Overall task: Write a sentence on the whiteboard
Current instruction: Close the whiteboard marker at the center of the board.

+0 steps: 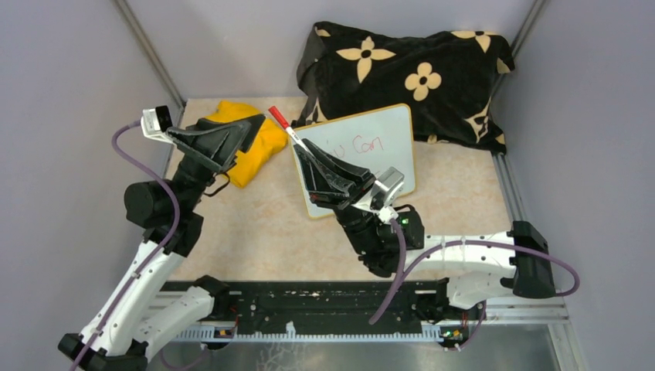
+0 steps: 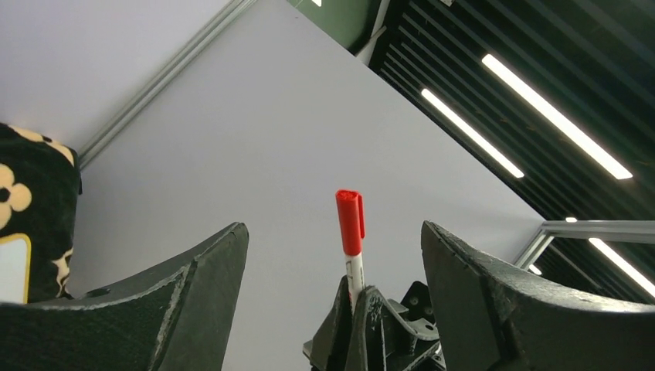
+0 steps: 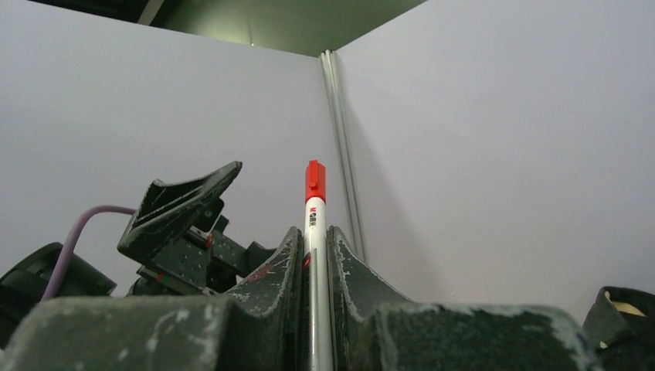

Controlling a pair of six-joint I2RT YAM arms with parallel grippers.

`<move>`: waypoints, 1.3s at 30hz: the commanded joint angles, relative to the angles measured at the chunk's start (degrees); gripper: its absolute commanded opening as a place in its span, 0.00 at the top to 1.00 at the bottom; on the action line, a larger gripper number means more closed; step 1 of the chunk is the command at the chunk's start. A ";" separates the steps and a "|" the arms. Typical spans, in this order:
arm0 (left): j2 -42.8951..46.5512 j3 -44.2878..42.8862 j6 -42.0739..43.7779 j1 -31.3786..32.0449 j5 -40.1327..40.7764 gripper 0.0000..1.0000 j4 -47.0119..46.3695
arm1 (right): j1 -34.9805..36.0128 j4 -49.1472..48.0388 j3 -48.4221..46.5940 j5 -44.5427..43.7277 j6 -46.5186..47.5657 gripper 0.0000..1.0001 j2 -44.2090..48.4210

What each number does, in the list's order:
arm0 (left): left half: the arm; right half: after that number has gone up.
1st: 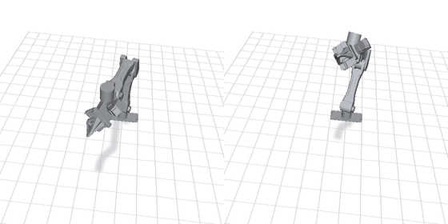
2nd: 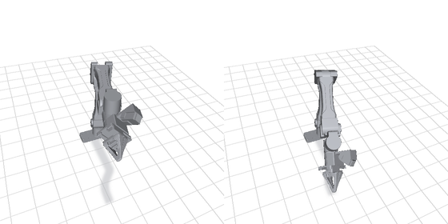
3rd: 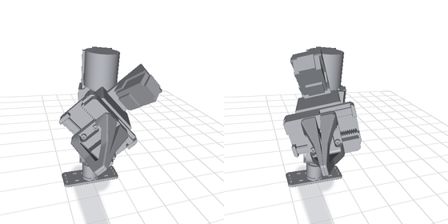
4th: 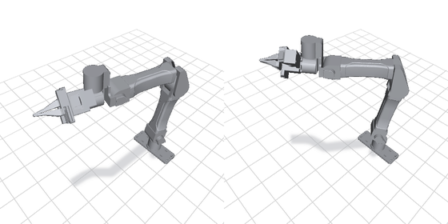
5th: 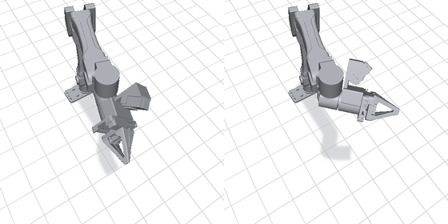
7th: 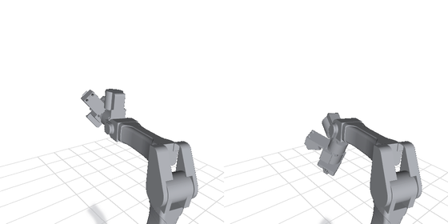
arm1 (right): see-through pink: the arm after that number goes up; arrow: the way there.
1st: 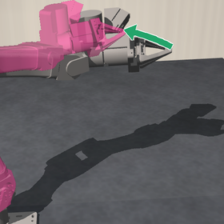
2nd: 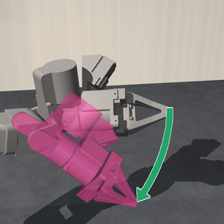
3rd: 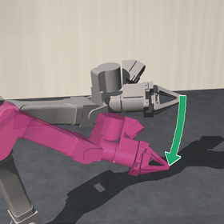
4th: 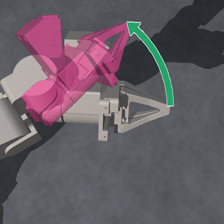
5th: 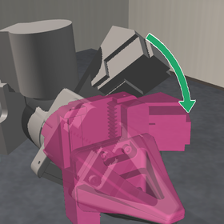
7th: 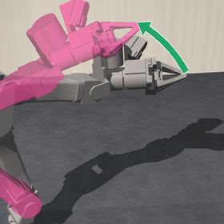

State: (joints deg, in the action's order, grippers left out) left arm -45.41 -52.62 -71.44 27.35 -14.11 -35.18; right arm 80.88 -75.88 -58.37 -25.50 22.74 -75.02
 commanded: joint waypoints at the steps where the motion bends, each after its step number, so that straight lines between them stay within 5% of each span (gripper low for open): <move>1: -2.20 -4.35 4.83 0.16 -2.47 0.14 -0.35 | 0.31 1.18 0.69 2.11 -3.82 1.00 2.19; 15: -6.69 -5.92 3.96 0.15 -8.07 0.37 -3.92 | 0.26 3.37 1.42 2.96 -5.78 1.00 3.49; 39: -5.76 -4.07 2.94 0.16 -10.02 0.60 -4.37 | 0.29 0.79 0.84 -0.91 -3.02 1.00 1.16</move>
State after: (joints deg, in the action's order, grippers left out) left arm -52.10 -57.06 -68.38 27.35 -22.81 -37.36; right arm 80.88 -72.77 -56.60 -25.85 19.11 -73.87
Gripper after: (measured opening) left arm 0.428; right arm 0.106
